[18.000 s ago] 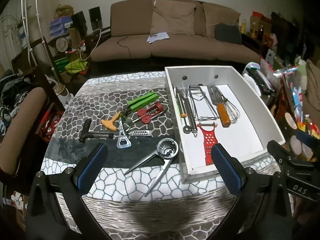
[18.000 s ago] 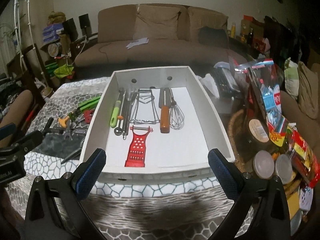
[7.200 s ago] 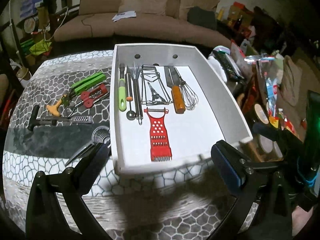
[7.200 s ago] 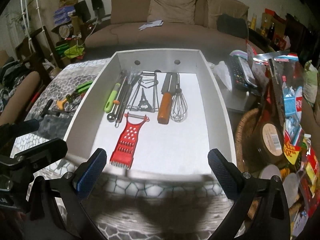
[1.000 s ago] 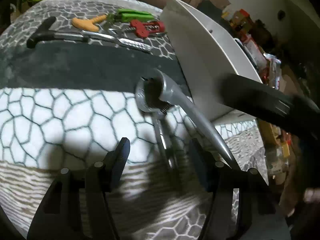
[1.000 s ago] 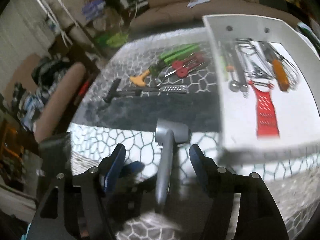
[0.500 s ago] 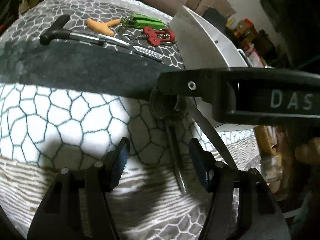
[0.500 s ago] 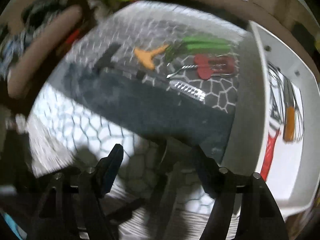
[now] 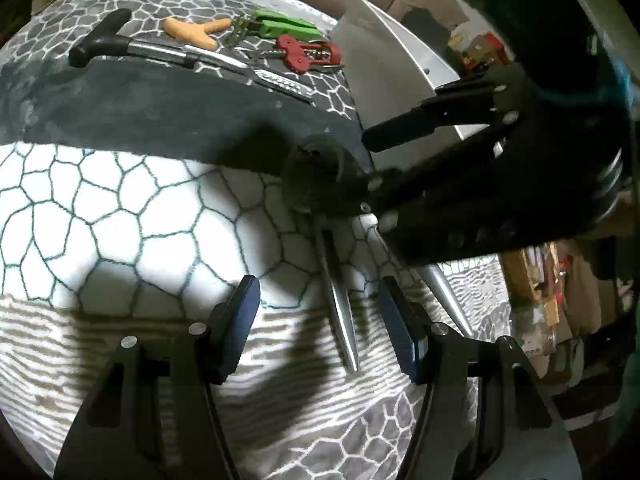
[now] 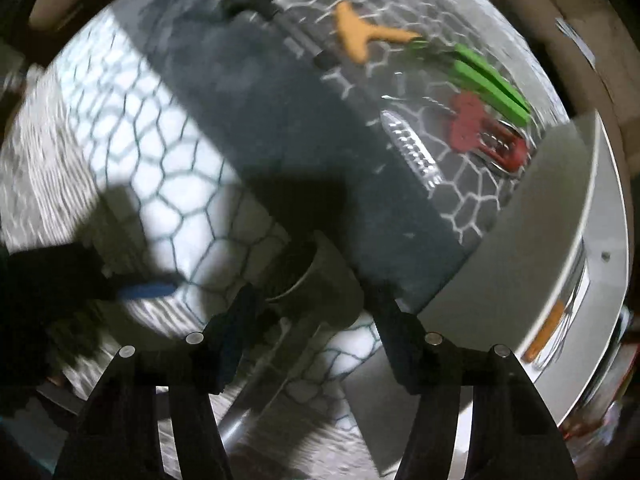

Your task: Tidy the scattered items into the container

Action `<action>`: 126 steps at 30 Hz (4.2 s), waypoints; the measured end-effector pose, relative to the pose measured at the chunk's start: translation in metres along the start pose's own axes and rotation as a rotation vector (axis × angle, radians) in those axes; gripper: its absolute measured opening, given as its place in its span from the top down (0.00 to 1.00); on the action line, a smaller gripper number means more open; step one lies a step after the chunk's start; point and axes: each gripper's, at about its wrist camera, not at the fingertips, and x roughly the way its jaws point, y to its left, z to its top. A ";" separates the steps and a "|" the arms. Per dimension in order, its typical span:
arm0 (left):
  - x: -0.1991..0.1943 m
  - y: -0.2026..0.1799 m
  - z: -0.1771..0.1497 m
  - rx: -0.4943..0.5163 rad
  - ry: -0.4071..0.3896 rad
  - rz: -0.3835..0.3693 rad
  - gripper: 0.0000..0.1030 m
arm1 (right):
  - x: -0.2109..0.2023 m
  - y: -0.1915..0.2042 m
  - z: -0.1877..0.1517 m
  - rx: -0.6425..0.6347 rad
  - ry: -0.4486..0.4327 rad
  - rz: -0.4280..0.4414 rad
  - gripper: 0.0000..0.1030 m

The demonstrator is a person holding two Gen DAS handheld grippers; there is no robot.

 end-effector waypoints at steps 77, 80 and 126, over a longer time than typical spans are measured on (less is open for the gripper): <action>-0.064 -0.026 0.022 0.183 -0.263 0.176 0.56 | -0.031 -0.019 -0.089 0.748 -0.600 0.308 0.90; -0.064 -0.040 0.014 0.246 -0.244 0.151 0.56 | -0.030 -0.022 -0.095 0.774 -0.611 0.328 0.90; -0.033 -0.332 0.110 0.481 -0.277 -0.010 0.80 | -0.187 -0.193 -0.293 1.056 -0.798 0.254 0.88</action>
